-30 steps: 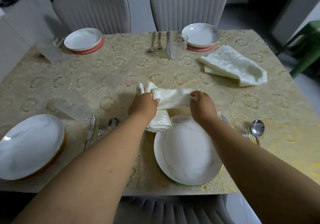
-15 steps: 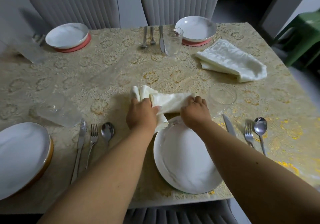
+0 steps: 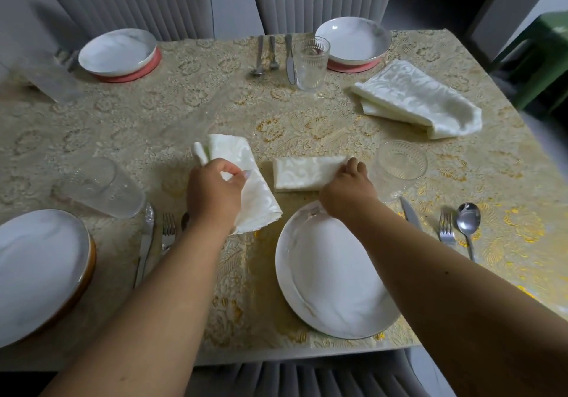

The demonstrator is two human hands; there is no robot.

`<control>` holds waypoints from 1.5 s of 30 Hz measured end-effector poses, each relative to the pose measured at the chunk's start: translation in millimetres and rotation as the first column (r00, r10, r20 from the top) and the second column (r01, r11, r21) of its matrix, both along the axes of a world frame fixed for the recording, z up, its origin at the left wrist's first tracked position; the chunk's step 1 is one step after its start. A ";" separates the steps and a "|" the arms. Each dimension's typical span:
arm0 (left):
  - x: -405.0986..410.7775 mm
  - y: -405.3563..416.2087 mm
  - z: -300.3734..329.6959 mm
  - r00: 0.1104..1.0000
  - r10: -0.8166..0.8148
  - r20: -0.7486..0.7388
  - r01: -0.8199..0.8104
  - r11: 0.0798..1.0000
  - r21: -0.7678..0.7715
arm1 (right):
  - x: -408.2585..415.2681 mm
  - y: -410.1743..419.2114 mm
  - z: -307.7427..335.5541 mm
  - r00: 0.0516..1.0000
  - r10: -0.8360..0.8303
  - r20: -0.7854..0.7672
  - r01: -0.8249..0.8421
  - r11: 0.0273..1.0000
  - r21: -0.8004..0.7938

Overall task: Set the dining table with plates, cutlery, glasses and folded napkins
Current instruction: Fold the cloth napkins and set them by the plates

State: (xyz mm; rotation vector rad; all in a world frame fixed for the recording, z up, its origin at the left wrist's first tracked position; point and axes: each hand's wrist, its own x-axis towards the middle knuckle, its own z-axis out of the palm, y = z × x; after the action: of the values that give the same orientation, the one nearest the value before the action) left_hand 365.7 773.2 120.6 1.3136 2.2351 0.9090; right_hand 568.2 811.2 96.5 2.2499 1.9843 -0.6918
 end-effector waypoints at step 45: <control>-82.7 -198.6 106.0 0.193 0.180 0.965 -0.432 0.898 -0.081 | -183.9 -143.5 156.0 0.647 0.310 -0.697 -0.334 0.937 0.107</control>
State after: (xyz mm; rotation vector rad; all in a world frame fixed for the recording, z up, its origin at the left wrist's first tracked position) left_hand 283.0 574.6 226.6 0.0581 1.3253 1.5688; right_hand 384.3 667.7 252.5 1.6291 2.5456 -1.7147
